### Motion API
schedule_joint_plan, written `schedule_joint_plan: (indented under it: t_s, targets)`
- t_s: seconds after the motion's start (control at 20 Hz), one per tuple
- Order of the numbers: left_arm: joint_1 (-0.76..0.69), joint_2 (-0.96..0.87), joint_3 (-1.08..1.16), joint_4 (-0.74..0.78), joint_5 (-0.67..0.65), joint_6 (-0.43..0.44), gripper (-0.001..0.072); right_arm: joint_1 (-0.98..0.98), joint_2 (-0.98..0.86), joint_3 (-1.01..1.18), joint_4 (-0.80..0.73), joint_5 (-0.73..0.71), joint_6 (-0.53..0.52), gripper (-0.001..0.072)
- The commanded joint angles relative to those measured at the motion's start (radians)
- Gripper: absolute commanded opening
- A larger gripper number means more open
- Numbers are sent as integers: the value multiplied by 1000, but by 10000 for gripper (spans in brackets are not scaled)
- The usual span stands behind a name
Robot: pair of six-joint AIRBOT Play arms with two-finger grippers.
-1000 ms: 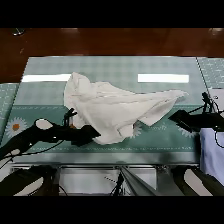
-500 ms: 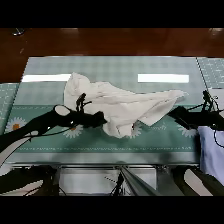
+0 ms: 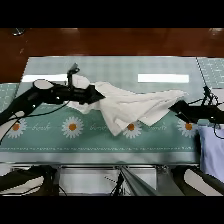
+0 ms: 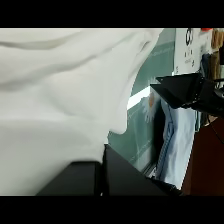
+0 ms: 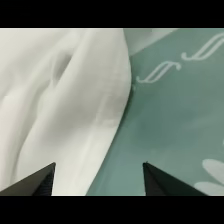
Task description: Fold the shirts.
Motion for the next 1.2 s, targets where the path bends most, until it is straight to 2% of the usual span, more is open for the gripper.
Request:
schedule_joint_plan:
  t_s: [0.0, 0.2, 0.45, 0.5, 0.55, 0.6, 0.7, 0.75, 0.95, 1.15]
  targets:
    - [113, 36, 26, -5, -45, 11, 26, 0, -127, 102, 1, 12, 25, 622]
    - [197, 61, 26, -5, -64, 11, 26, 1, -240, 208, 6, 30, 37, 622]
    - [203, 60, 26, -4, -71, 12, 26, 1, -326, 250, 30, 32, 52, 608]
    - [203, 60, 26, -4, -71, 12, 26, 1, -336, 250, 40, 32, 50, 555]
    - [203, 60, 26, -4, -71, 12, 26, 1, -344, 250, 47, 32, 46, 458]
    - [203, 60, 26, -4, -71, 12, 26, 1, -344, 250, 46, 27, 44, 394]
    - [203, 60, 26, -4, -73, 11, 26, 1, -344, 255, 67, 37, -22, 77]
    - [203, 60, 26, -4, -74, 11, 26, 1, -344, 261, 97, 59, -67, 21]
    - [250, 82, 93, -41, -117, 8, 26, 1, -279, 441, 109, 227, -91, 19]
    - [407, 182, 437, -268, -118, 21, 25, 0, -125, 884, -15, 323, -4, 18]
